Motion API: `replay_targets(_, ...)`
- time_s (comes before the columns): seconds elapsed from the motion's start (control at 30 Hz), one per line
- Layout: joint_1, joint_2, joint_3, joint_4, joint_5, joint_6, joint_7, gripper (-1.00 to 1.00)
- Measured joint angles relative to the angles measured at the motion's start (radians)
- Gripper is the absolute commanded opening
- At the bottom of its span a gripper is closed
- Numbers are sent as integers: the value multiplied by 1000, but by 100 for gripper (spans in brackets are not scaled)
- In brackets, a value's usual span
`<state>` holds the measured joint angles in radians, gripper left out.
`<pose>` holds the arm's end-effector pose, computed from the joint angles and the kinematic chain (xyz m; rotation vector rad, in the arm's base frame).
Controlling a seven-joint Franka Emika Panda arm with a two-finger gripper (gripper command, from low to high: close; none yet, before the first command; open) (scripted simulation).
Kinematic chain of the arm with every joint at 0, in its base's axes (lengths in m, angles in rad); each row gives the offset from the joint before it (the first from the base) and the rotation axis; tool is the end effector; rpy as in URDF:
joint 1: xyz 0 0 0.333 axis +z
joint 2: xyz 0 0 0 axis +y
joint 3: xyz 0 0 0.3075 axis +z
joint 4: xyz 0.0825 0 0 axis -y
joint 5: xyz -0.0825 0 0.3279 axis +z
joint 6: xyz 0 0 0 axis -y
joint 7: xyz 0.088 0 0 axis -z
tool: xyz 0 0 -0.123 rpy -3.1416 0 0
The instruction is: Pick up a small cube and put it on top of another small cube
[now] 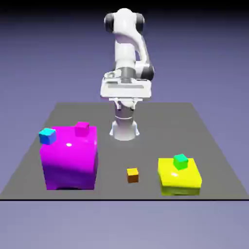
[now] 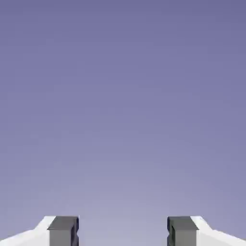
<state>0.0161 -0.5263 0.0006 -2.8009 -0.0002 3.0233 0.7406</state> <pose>0.3684 0.0062 0.4608 -2.5221 0.9546 -0.9846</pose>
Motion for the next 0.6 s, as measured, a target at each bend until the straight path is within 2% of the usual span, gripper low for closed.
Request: replay_targets(0.6,62,652,9,136,-3,-205,-6,0)
